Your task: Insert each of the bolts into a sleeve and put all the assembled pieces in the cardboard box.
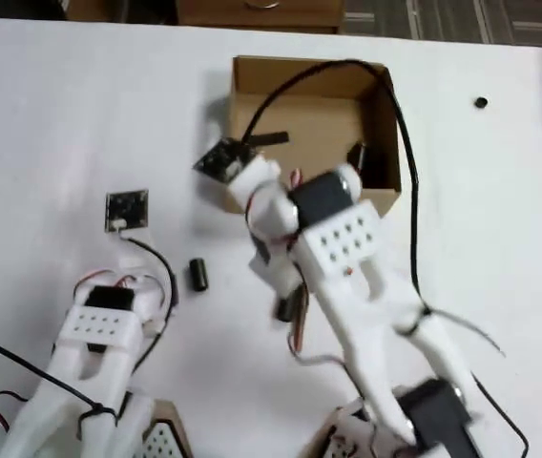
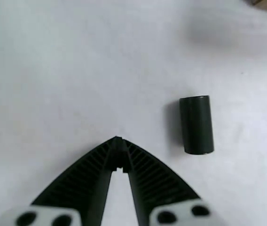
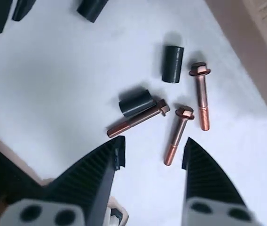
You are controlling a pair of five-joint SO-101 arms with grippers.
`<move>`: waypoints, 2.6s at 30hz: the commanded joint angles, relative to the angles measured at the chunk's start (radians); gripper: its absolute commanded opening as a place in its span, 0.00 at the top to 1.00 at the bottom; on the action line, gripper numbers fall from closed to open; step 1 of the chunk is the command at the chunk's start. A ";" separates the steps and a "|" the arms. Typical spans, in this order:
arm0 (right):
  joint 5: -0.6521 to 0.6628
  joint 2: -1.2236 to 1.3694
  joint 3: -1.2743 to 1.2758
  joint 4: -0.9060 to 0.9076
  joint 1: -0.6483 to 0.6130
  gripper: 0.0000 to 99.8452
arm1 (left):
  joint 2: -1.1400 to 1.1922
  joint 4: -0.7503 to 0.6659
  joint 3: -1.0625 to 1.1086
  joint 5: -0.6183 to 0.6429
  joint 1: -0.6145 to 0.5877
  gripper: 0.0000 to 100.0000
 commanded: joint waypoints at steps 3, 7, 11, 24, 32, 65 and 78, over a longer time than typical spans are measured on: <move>-0.072 -0.193 0.153 -0.010 -0.038 0.81 | -0.018 -0.015 -0.002 -0.005 -0.005 0.98; -0.120 -0.260 0.287 -0.073 -0.033 0.81 | -0.018 -0.015 -0.002 -0.005 -0.005 0.98; -0.124 -0.308 0.318 -0.104 -0.036 0.81 | -0.018 -0.015 -0.001 -0.005 -0.005 0.98; -0.313 -0.312 0.446 -0.403 -0.041 0.81 | -0.018 -0.017 -0.001 -0.005 -0.003 0.98; -0.331 -0.312 0.535 -0.478 -0.036 0.81 | -0.017 -0.020 0.001 -0.005 -0.003 0.98; -0.947 -0.295 0.605 -0.556 -0.101 0.81 | -0.018 -0.095 0.041 -0.005 0.000 0.98; -0.941 -0.294 0.713 -0.717 -0.139 0.81 | -0.018 -0.089 0.042 -0.005 0.000 0.98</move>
